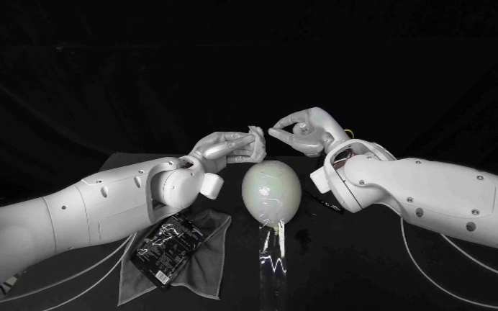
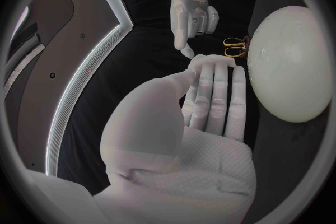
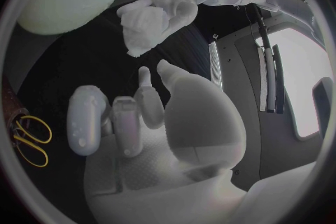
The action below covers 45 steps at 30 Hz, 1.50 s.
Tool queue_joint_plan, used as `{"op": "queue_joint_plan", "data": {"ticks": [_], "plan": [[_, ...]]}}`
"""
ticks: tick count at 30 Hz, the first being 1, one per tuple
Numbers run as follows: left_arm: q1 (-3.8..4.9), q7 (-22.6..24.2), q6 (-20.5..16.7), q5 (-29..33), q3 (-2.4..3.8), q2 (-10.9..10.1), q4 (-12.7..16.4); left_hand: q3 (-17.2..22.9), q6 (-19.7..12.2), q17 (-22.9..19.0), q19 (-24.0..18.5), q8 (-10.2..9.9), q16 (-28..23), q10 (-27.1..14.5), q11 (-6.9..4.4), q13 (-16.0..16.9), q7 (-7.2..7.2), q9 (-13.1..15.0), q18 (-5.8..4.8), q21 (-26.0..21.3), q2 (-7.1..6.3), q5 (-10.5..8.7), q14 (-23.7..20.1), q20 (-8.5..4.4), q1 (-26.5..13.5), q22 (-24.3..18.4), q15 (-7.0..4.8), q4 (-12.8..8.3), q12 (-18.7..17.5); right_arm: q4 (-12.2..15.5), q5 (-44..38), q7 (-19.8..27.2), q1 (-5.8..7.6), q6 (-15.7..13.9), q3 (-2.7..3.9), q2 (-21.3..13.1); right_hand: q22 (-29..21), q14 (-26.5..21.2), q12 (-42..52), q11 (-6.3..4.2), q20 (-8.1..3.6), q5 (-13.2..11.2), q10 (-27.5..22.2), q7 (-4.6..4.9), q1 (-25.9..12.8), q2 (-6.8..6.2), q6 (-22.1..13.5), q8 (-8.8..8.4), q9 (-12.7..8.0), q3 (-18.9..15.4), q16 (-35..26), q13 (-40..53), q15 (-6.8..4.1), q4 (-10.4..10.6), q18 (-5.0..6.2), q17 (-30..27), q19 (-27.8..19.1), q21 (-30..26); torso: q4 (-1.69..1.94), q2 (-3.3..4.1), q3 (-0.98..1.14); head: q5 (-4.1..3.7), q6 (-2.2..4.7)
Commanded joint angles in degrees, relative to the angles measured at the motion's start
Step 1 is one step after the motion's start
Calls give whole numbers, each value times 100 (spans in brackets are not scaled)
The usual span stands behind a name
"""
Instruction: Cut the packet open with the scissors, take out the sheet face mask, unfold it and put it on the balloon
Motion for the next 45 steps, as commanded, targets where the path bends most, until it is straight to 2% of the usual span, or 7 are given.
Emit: {"op": "queue_joint_plan", "data": {"ticks": [1,8,12,28,35,45], "plan": [[5,-20,-176,18,7,13,24,9,-25,17,47,90,35,57,8,7,-7,497,57,30,11,20,25,7,-2,9,-4,-36,23,56,-433,-509,-7,197,3,67,1126,527,23,-4,-5,25,30,10,-55,-11,45,12,-3,-41,24,408,-45,9,-1,1217,26,15,11,3,-2,-23,5],[5,-56,-229,-5,7,21,43,14,-16,42,59,94,75,75,3,8,-5,511,54,51,6,20,22,-6,-6,19,-11,-45,30,29,-645,-771,-27,125,2,243,1112,521,-21,2,-18,25,9,21,-154,-91,-5,-15,-35,-172,8,376,-48,117,8,1189,8,-33,19,8,-7,-29,2],[5,-68,-234,-15,8,20,50,18,-13,51,61,96,90,80,2,9,-4,516,53,58,2,20,19,-11,-6,23,-13,-51,32,-29,-736,-883,-34,126,2,331,1107,520,-39,5,-18,23,-1,22,-191,-120,-12,-19,-46,-232,3,363,-46,164,11,1181,2,-50,11,4,-6,-23,-9],[5,-91,-213,-29,8,5,69,31,-6,70,66,99,121,92,-1,10,-4,527,50,74,-2,20,11,-20,-4,31,-17,-65,37,-230,-1037,-1194,-71,113,2,518,1097,516,-74,2,-19,21,-19,16,-222,-152,-1,-9,-53,-310,-7,338,-47,224,17,1164,-12,-83,6,0,-4,-4,-23],[5,-94,-194,-35,8,1,77,44,1,87,67,104,149,107,-4,13,-4,538,48,87,-7,20,5,-27,-5,38,-21,-76,45,-300,-1161,-1263,-75,119,2,560,1100,519,-64,-13,-23,25,-15,-3,-176,-136,50,27,-45,-327,-3,342,-57,232,15,1174,-5,-73,5,0,-3,-2,-22],[5,-104,-183,-67,8,9,82,63,4,103,65,108,176,117,-8,16,-6,552,45,101,-21,20,-6,-34,-4,45,-24,-96,51,-306,-1140,-1181,-81,92,2,610,1120,532,9,-73,-59,33,32,-69,109,0,167,122,-35,-253,19,377,-105,167,2,1218,33,-12,3,0,-3,-4,-26]]}}
